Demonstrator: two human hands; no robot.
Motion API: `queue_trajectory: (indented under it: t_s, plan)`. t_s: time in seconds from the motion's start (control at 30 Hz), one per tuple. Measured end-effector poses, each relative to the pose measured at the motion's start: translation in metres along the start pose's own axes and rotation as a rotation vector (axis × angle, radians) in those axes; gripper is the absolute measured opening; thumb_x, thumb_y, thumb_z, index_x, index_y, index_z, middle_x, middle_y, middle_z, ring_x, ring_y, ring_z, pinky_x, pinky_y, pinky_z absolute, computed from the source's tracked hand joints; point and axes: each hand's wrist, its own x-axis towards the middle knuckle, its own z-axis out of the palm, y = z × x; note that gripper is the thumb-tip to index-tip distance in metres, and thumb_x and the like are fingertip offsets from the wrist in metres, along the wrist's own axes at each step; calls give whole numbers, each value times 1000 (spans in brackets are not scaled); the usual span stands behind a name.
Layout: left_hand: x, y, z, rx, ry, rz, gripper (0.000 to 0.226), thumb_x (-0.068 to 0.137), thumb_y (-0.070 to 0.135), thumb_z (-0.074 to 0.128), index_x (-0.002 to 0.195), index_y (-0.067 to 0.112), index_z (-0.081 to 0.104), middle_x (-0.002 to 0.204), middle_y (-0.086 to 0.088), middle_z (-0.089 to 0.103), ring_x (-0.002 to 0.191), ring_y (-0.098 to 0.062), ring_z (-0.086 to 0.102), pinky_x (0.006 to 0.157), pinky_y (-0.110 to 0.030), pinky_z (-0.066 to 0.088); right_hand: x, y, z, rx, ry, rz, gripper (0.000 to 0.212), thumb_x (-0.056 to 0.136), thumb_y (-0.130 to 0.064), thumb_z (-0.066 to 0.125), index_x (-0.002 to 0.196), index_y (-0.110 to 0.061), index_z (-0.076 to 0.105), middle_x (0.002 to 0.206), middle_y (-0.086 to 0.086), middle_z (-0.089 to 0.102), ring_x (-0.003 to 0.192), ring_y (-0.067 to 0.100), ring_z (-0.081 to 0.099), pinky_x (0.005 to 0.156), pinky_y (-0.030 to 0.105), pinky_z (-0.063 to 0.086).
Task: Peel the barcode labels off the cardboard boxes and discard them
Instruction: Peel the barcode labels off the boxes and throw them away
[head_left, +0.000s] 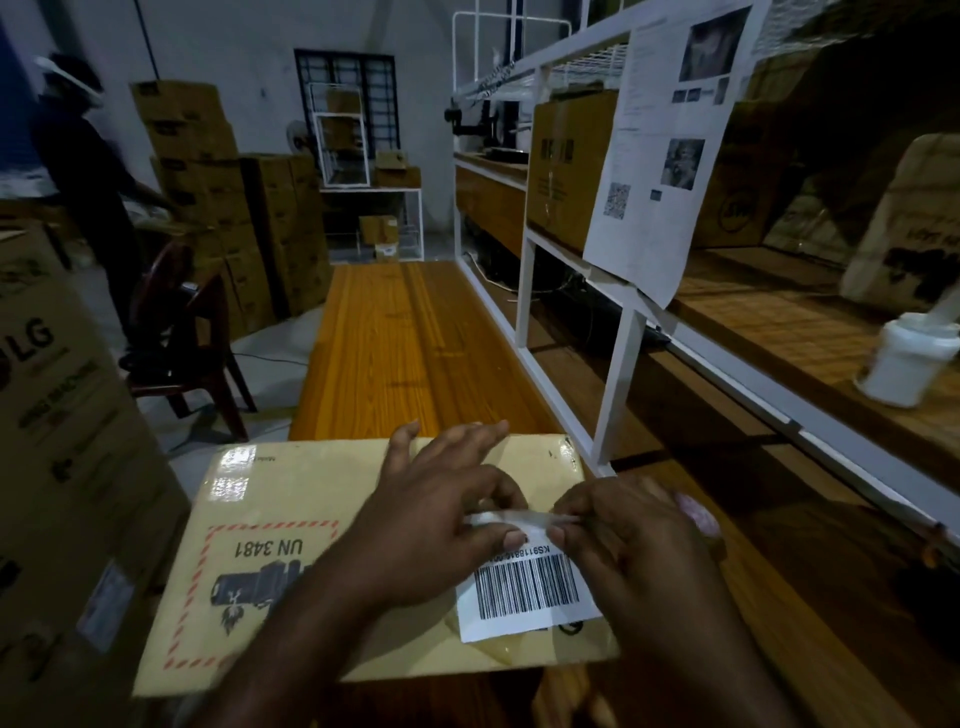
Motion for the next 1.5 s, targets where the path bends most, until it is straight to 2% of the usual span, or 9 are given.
queue_trajectory:
  t_s: [0.1,0.2,0.37,0.57,0.77,1.0,1.2,1.33,1.5]
  plan:
    - [0,1,-2,23,-20,-10,24,86,60,56,102,42,62,160,24,11,147,3,-2,119,-44,-13,0,-7,-2,86,-21,117,14,84,-26,73,83,-37,66,67,-28,55,71,-4,56,77,-4,33]
    - [1,2,-2,3,2,-15,18,87,56,59,97,42,62,159,25,15,147,2,2,119,-44,-11,-4,-13,-12,386,-70,268,31,82,-23,74,92,-47,58,76,-21,65,83,-11,61,63,11,51]
    - [1,3,-3,-22,16,-18,12,86,54,61,93,45,60,159,25,17,147,2,4,119,-42,-12,-11,-15,-8,680,-73,466,52,76,-8,79,108,-43,57,90,-27,63,87,-16,60,59,13,53]
    - [1,2,-2,-42,24,-4,11,86,53,63,93,45,61,159,24,18,148,1,4,119,-42,-13,-18,-10,5,419,-145,455,19,78,-23,78,84,-35,65,94,-6,60,81,1,60,63,18,53]
    - [4,-13,-17,-27,-175,41,35,82,50,69,114,44,57,158,27,3,142,9,-11,118,-37,-17,-19,-11,8,328,-132,405,15,85,-25,72,80,-35,60,93,-10,56,82,4,58,69,29,55]
    - [8,-10,-22,-28,-195,19,31,79,43,74,106,39,60,161,22,11,141,10,-6,118,-37,-14,-21,-13,13,253,-40,295,22,81,-18,75,71,-30,61,78,-13,59,77,1,56,63,25,49]
    - [8,-4,-19,-44,-131,-1,19,83,42,70,101,38,64,160,20,18,146,2,4,118,-42,-10,-22,-17,13,115,-57,275,22,84,-29,69,79,-43,53,82,-20,58,86,7,55,73,39,52]
    - [8,-3,-17,-18,-117,-4,18,83,42,70,98,35,66,157,19,21,146,-2,8,119,-45,-7,-23,-16,6,410,-85,485,29,78,-29,77,91,-45,57,90,-17,65,82,0,63,67,29,56]
    - [8,-3,-19,-72,-109,4,14,83,39,71,91,39,60,155,18,24,145,-3,12,118,-43,-9,-31,-12,6,167,-167,383,23,78,-34,77,77,-41,55,87,-12,54,80,1,52,63,22,43]
